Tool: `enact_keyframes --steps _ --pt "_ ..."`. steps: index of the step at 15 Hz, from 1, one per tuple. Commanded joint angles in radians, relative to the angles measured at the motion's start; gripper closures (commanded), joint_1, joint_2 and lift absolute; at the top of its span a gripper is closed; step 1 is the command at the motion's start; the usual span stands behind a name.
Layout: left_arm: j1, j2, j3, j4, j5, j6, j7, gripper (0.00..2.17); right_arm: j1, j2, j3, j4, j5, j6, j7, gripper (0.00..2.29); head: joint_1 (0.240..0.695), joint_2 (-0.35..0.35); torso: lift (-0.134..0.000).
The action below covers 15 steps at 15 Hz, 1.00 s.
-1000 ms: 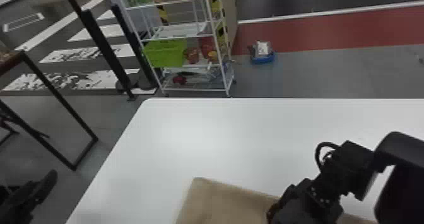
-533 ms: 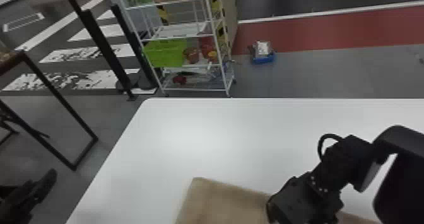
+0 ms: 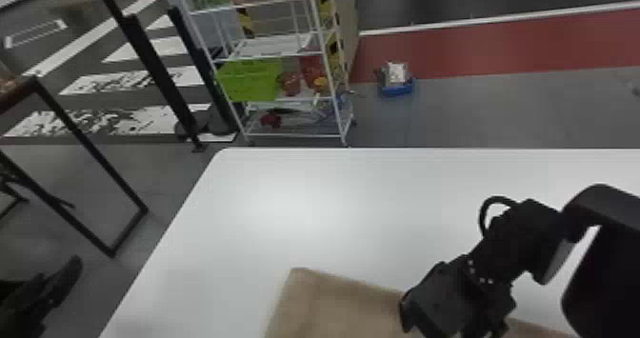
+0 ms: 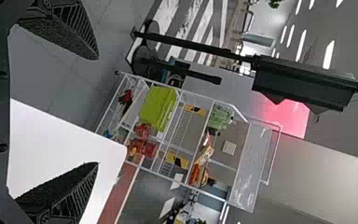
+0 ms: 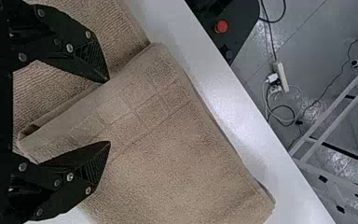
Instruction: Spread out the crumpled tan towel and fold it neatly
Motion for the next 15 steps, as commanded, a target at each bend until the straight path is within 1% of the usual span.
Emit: enact_keyframes --steps 1,3,7,11,15 --pt "0.000 0.000 -0.001 0.003 0.000 0.000 0.000 0.08 0.001 0.002 0.007 0.000 0.013 -0.006 0.006 0.49 0.695 0.350 -0.122" --pt "0.000 0.000 0.001 0.003 0.000 0.000 0.000 0.08 0.003 0.005 0.008 0.002 0.017 -0.009 0.006 0.52 0.695 0.350 -0.122" --pt "0.000 0.002 0.001 0.005 0.000 0.000 0.000 0.08 0.001 0.008 0.002 0.002 0.011 0.003 0.006 0.68 0.695 0.350 -0.122" --pt "0.000 0.003 0.004 0.003 0.000 0.000 -0.002 0.08 0.001 0.015 -0.012 0.000 -0.006 0.022 0.006 0.68 0.695 0.350 -0.122" --pt "-0.001 0.005 0.006 0.005 0.000 0.000 -0.002 0.08 0.001 0.024 -0.021 0.003 -0.001 0.025 0.006 0.68 0.695 0.350 -0.122"
